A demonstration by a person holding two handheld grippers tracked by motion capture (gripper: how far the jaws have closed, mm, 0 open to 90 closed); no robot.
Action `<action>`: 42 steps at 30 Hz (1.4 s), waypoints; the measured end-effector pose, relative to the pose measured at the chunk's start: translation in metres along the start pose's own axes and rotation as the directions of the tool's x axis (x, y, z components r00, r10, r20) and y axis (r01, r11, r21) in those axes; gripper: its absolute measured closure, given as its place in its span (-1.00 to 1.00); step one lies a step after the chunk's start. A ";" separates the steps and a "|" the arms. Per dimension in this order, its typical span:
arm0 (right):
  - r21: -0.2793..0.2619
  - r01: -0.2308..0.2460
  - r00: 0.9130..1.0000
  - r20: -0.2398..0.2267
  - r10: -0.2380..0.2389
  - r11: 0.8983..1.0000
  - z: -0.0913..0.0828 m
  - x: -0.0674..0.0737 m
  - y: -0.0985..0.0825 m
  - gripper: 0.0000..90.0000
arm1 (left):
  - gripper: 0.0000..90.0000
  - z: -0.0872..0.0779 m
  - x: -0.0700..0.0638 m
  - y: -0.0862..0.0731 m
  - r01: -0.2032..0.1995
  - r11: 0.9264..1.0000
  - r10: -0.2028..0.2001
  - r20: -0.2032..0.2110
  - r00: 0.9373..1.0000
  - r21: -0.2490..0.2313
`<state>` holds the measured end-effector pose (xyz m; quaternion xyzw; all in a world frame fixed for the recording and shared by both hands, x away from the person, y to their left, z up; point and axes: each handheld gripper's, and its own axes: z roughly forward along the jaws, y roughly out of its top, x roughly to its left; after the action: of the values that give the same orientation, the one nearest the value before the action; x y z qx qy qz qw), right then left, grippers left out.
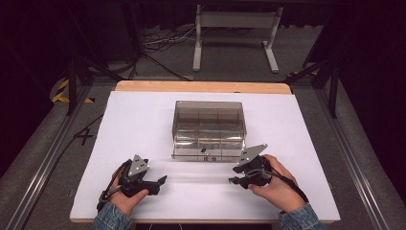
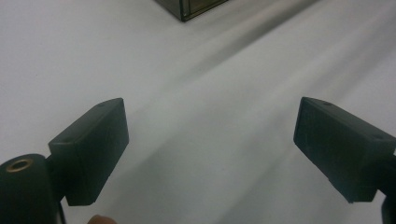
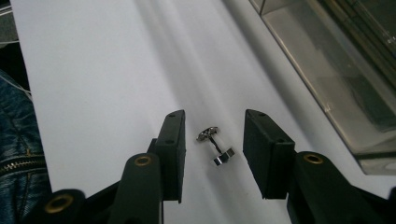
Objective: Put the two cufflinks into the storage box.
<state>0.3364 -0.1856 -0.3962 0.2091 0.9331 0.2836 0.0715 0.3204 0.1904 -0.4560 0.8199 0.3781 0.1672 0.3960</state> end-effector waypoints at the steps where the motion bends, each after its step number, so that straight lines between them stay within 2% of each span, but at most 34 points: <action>1: 0.007 -0.004 1.000 0.000 0.004 1.000 0.002 -0.001 -0.001 0.32 | -0.75 0.000 0.000 0.000 0.000 1.000 0.000 0.000 1.000 0.000; 19: 0.039 -0.004 1.000 -0.009 0.004 0.999 0.020 -0.009 -0.010 0.34 | -0.75 0.001 -0.001 0.000 0.001 1.000 -0.001 0.010 1.000 0.005; 26: 0.043 0.019 1.000 -0.011 -0.018 0.999 0.024 -0.009 -0.011 0.36 | -0.75 0.001 0.000 0.000 -0.008 1.000 0.008 0.007 1.000 0.005; 42: 0.084 0.051 0.999 -0.015 -0.050 0.995 0.027 -0.002 -0.007 0.64 | -0.75 0.001 0.000 0.000 -0.014 1.000 0.014 0.006 1.000 0.006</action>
<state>0.3431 -0.1783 -0.4229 0.1866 0.9497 0.2432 0.0639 0.3209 0.1894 -0.4564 0.8243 0.3716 0.1663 0.3934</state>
